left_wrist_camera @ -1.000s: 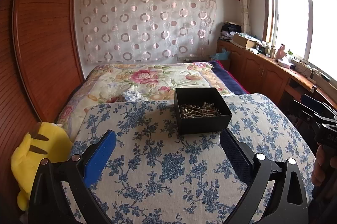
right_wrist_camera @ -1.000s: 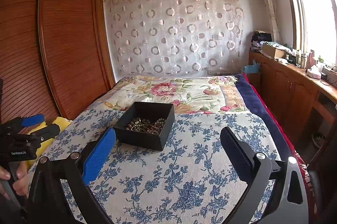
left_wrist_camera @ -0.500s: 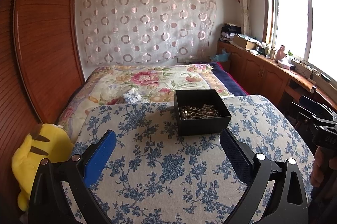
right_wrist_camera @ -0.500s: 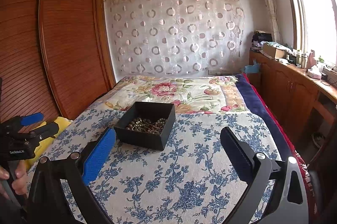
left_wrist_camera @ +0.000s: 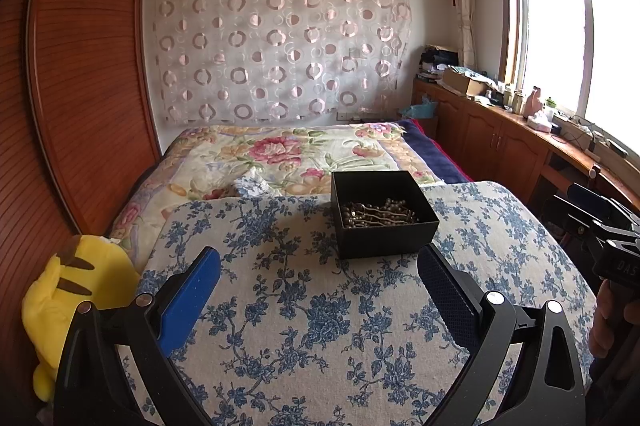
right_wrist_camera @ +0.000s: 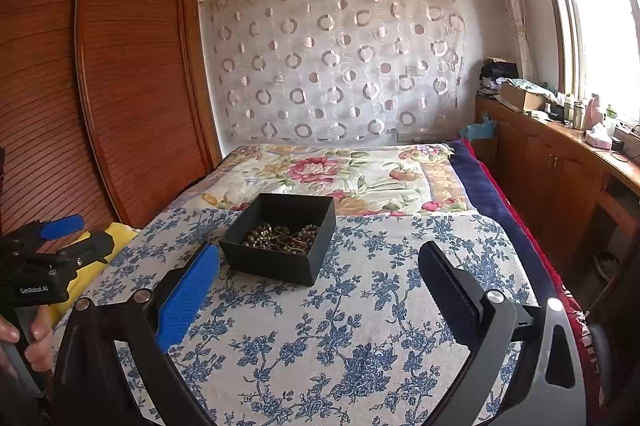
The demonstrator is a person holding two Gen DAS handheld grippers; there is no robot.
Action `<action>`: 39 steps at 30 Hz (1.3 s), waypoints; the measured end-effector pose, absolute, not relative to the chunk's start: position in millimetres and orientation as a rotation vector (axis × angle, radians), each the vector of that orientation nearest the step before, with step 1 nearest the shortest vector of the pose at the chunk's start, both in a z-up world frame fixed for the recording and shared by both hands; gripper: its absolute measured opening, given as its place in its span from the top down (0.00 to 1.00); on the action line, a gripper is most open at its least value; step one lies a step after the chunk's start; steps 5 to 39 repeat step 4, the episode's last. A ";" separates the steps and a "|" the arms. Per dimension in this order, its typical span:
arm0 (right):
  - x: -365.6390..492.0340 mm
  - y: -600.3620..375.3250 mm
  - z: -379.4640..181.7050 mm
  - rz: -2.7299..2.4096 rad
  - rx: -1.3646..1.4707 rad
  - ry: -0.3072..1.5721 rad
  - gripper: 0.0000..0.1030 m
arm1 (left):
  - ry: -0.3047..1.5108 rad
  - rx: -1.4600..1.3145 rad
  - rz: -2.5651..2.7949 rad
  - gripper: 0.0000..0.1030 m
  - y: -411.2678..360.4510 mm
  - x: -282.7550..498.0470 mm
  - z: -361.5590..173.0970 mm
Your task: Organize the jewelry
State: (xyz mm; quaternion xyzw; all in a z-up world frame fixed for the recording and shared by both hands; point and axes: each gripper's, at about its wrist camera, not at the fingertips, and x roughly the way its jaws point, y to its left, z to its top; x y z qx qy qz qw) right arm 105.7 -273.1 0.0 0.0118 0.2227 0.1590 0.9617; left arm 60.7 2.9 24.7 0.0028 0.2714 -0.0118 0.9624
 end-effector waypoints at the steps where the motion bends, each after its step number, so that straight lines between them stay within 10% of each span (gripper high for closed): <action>1: 105.7 -273.1 -0.9 0.322 0.024 0.451 0.03 | 0.548 0.005 -0.024 0.08 3.3 59.9 24.2; 39: 105.8 -273.3 0.0 0.322 0.024 0.452 0.03 | 0.547 0.004 -0.028 0.08 3.2 59.9 24.9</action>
